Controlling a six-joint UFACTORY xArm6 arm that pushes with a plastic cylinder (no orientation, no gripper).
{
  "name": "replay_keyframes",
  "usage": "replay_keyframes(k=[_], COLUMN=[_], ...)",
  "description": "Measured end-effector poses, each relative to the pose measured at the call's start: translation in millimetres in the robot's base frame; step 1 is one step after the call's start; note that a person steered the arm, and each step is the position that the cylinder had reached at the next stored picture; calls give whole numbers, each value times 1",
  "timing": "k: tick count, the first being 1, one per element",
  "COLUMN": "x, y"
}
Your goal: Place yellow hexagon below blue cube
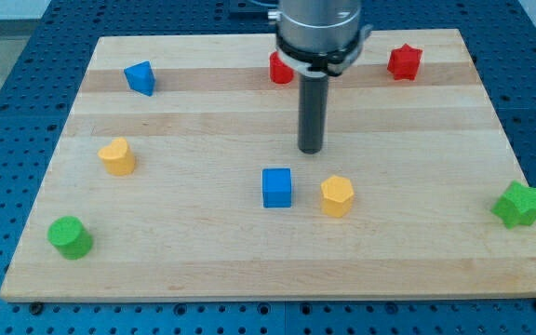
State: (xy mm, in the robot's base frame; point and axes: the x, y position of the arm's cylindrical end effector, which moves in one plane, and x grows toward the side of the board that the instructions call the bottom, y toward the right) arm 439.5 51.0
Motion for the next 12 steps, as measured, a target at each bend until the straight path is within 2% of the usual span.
replay_keyframes(k=[1,3,4,5,6,7,8,12], x=[37,49,84,88,56,79,135,137], y=[19,9,-3,-1,39,86,90,3])
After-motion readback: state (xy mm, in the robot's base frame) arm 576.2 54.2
